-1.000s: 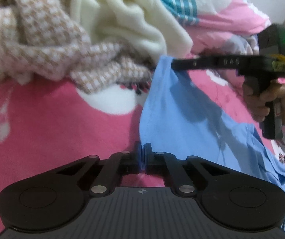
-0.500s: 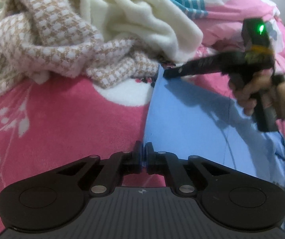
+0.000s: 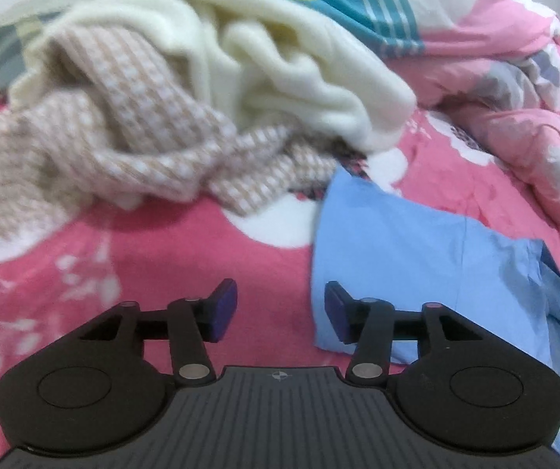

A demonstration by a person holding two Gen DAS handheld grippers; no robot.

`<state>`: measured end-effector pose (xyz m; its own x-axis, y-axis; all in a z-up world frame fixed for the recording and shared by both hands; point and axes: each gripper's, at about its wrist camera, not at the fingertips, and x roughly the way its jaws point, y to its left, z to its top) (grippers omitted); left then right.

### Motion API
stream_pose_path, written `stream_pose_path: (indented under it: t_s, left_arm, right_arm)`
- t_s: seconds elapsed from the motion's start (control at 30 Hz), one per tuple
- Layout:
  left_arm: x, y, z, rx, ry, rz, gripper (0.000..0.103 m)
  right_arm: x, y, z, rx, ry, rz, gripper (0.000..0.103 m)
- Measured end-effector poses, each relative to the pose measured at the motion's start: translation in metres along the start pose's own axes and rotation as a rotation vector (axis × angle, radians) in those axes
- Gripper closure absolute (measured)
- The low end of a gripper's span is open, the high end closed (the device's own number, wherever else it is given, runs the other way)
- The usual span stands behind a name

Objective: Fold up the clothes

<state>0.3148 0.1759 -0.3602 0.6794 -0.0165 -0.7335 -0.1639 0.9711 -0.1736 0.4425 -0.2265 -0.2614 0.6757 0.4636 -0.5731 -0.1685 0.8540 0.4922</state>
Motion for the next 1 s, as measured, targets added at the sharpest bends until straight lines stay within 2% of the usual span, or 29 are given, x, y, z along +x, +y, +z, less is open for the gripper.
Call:
stream_pose_path:
  t_s: [0.07, 0.17, 0.3, 0.4, 0.5, 0.63, 0.73, 0.9, 1.0]
  left_arm:
    - [-0.011, -0.004, 0.005, 0.01, -0.017, -0.001, 0.052]
    - [-0.028, -0.026, 0.006, 0.063, -0.056, -0.02, 0.051]
    - [-0.044, -0.079, 0.001, 0.13, -0.07, -0.111, 0.051]
    - [-0.049, -0.128, -0.012, 0.16, -0.055, -0.195, 0.05]
    - [-0.05, -0.18, -0.03, 0.188, -0.033, -0.273, 0.05]
    - [-0.049, -0.237, -0.058, 0.242, 0.024, -0.35, 0.05]
    - [-0.049, -0.279, -0.079, 0.282, 0.067, -0.407, 0.051]
    - [-0.059, -0.337, -0.114, 0.411, 0.128, -0.5, 0.052]
    - [-0.063, -0.368, -0.137, 0.502, 0.149, -0.541, 0.052]
  right_arm:
    - [-0.061, -0.01, -0.009, 0.032, -0.05, -0.081, 0.036]
    - [-0.138, -0.029, -0.032, 0.083, -0.091, -0.223, 0.035]
    - [-0.213, -0.049, -0.064, 0.111, -0.096, -0.399, 0.035]
    - [-0.239, -0.058, -0.086, 0.072, -0.061, -0.496, 0.035]
    - [-0.245, -0.073, -0.11, 0.007, 0.023, -0.542, 0.036]
    - [-0.232, -0.111, -0.141, 0.034, 0.159, -0.537, 0.04]
    - [-0.224, -0.143, -0.156, 0.079, 0.217, -0.522, 0.044]
    - [-0.205, -0.203, -0.158, 0.177, 0.385, -0.441, 0.051]
    - [-0.199, -0.224, -0.155, 0.177, 0.464, -0.375, 0.056]
